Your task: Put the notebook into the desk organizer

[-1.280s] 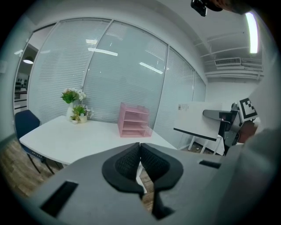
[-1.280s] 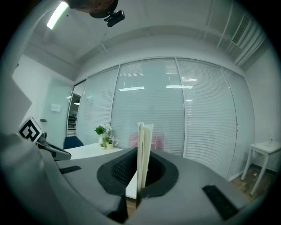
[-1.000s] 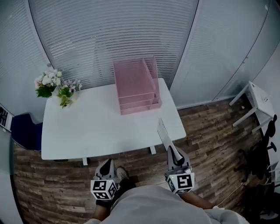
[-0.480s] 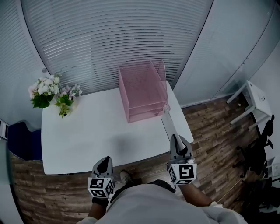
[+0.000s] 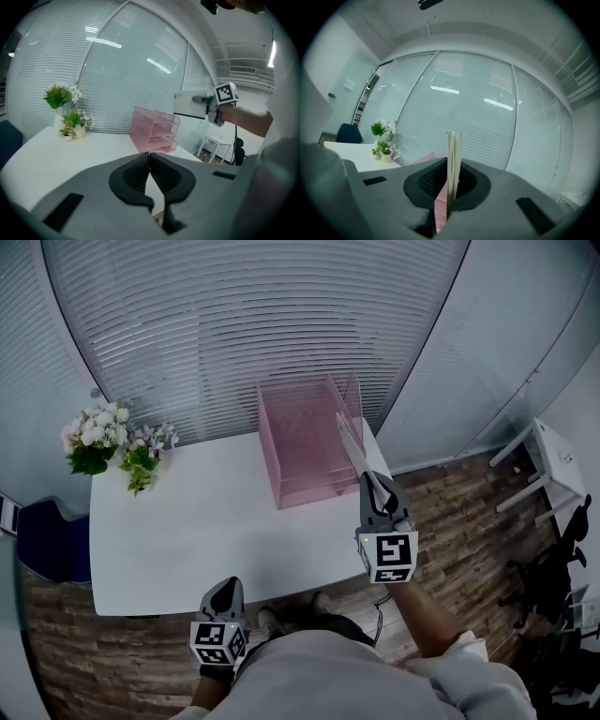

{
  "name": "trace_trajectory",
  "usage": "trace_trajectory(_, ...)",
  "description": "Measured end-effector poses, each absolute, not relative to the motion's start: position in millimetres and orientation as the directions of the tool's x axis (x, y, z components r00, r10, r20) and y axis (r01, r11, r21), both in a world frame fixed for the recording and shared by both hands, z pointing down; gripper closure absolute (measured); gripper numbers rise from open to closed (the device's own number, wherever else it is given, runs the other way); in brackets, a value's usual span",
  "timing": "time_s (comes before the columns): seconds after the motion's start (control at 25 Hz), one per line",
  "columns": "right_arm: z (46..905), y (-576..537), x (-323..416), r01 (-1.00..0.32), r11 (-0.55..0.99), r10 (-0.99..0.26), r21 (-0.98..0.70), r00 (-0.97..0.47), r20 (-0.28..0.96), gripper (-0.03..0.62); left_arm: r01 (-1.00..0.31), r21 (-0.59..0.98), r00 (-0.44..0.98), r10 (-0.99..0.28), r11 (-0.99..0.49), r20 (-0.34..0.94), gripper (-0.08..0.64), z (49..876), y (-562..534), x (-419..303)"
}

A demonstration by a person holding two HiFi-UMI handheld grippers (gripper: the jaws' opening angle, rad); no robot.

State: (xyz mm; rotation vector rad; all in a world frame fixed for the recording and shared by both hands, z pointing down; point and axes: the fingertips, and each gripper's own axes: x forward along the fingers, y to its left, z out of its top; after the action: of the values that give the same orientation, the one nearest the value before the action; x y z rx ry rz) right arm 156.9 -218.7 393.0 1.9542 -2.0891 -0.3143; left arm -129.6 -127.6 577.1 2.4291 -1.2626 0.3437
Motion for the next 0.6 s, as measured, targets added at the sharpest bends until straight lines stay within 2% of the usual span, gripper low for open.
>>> trace_trajectory(0.2, 385.2, -286.3, 160.8, -0.898, 0.146, -0.988, 0.415, -0.108, 0.114, 0.568, -0.859, 0.236, 0.512, -0.770, -0.454, 0.381, 0.551, 575.4, -130.2, -137.8)
trace_trajectory(0.36, 389.9, -343.0, 157.7, -0.841, 0.230, -0.965, 0.490, -0.133, 0.225, 0.569, -0.879, 0.239, 0.475, -0.797, -0.412, 0.373, 0.551, 572.0, -133.7, -141.7)
trace_trajectory(0.6, 429.2, -425.5, 144.7, -0.668, 0.370, -0.906, 0.645, -0.105, 0.411, 0.569, -0.901, 0.257, 0.426, -0.822, -0.349, 0.377, 0.551, 578.1, -137.7, -155.1)
